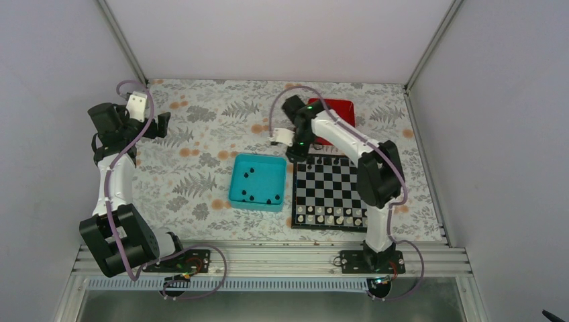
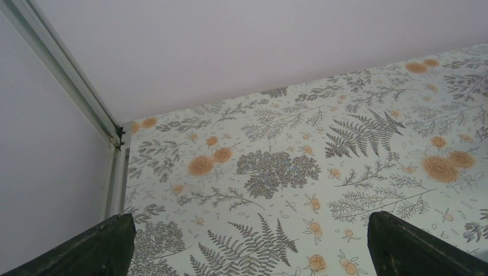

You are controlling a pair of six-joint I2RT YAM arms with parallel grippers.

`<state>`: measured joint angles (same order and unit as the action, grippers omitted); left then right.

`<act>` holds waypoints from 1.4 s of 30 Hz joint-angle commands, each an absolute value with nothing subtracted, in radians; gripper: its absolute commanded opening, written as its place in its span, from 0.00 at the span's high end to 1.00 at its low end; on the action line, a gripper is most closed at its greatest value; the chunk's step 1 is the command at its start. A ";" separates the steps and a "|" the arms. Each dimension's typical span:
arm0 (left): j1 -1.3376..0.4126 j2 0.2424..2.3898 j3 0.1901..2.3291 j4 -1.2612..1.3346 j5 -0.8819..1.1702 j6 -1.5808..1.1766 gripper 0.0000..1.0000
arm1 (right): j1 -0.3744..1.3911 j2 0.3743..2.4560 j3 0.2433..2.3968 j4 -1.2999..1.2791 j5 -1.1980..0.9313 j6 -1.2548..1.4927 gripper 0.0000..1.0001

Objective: Set up the chess pieces on the board
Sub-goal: Place the chess piece on the chessboard, then pick up the chess piece from the storage box.

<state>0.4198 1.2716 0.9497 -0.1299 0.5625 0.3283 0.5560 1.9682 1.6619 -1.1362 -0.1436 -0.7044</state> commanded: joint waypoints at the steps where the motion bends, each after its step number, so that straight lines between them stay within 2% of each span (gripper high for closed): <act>1: 0.430 1.263 0.950 -0.118 0.592 0.325 0.00 | 0.711 2.017 1.800 -1.127 -0.142 -0.693 0.64; 10: 0.433 1.255 0.949 -0.120 0.598 0.323 0.00 | 0.851 2.250 2.061 -1.204 -0.103 -0.689 0.58; 23: 0.443 1.247 0.949 -0.115 0.612 0.321 0.00 | 0.876 2.306 2.045 -1.103 -0.081 -0.683 0.55; 42: 0.450 1.256 0.950 -0.112 0.626 0.317 0.00 | 0.883 2.367 2.048 -1.051 -0.105 -0.684 0.56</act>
